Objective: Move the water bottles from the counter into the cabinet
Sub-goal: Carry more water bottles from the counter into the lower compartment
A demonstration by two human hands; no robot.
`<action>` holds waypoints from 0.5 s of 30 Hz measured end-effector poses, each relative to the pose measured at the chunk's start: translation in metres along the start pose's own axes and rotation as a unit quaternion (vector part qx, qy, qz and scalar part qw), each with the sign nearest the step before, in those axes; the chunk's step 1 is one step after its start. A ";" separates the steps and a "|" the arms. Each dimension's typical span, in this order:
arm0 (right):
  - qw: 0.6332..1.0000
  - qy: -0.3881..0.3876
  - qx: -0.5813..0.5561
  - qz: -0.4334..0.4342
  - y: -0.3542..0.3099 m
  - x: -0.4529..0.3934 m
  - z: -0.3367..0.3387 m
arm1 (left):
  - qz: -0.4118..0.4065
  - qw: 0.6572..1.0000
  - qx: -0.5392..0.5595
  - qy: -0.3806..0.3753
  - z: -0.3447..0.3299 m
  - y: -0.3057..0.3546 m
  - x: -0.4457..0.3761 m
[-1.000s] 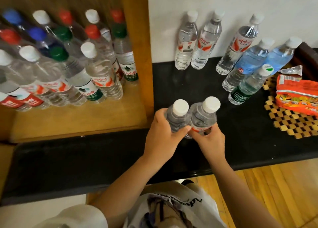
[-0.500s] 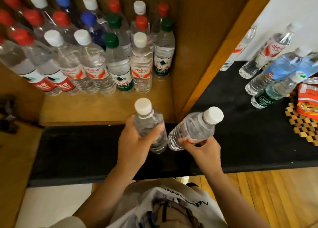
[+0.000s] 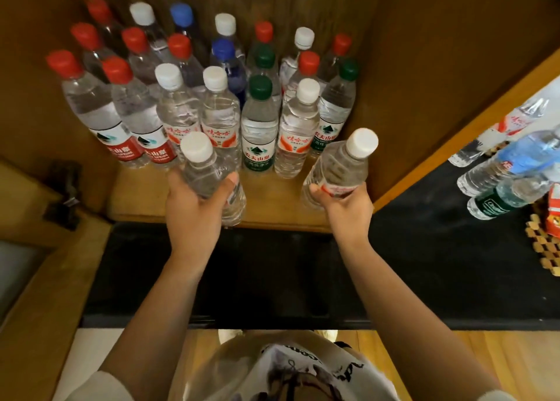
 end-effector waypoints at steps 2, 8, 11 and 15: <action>1.000 0.008 0.003 -0.008 -0.001 -0.014 -0.007 | 0.018 1.000 -0.006 0.018 0.008 -0.006 -0.005; 0.999 0.015 -0.003 -0.043 0.007 -0.037 -0.019 | 0.042 0.998 -0.015 0.049 0.017 -0.013 -0.011; 0.998 0.014 -0.022 -0.051 0.008 -0.046 -0.023 | 0.046 0.998 -0.033 0.032 0.014 -0.013 -0.011; 0.996 0.015 -0.043 -0.077 0.006 -0.059 -0.030 | 0.026 0.997 -0.077 0.018 0.007 -0.008 -0.008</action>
Point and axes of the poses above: each hand's wrist, its own x-axis away from the middle knuckle, its own z-axis out of the back of the hand, y = z × x, the point moved 5 cm from there along -x, towards the middle knuckle, and after that the axes turned 9 degrees about x, right-handed, at the moved point
